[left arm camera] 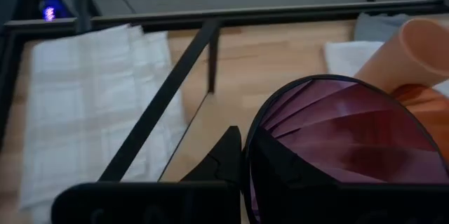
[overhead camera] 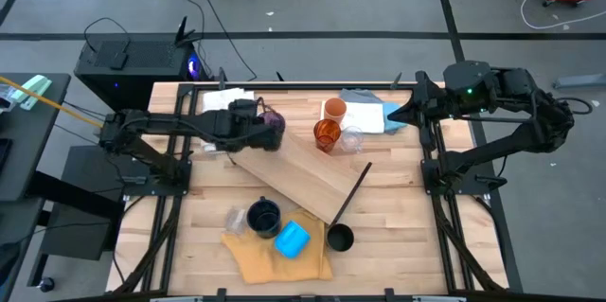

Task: Stack small to large cups/mugs on shelf
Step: Put the purple cup on the shelf

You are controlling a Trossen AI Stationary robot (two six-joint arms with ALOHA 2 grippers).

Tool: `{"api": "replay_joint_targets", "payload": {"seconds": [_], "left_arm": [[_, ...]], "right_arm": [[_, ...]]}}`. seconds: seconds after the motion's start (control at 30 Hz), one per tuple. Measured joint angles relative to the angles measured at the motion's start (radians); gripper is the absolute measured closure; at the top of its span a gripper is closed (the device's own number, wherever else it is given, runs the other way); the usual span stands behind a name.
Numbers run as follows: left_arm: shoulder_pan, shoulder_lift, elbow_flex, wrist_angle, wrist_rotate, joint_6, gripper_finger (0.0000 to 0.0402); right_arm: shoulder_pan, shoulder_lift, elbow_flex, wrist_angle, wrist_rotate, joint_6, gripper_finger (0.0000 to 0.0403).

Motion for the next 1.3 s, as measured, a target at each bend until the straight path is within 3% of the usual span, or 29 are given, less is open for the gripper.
{"api": "replay_joint_targets", "payload": {"seconds": [0.43,1.3], "left_arm": [[0.149,0.005,0.0,0.153,0.057,0.234,0.0381],[0.161,0.056,0.001,0.193,0.089,0.264,0.0381]], "right_arm": [[0.0,0.0,0.0,0.0,0.0,0.03,0.0391],[0.0,0.0,0.0,-0.001,0.0,0.03,0.0392]]}}
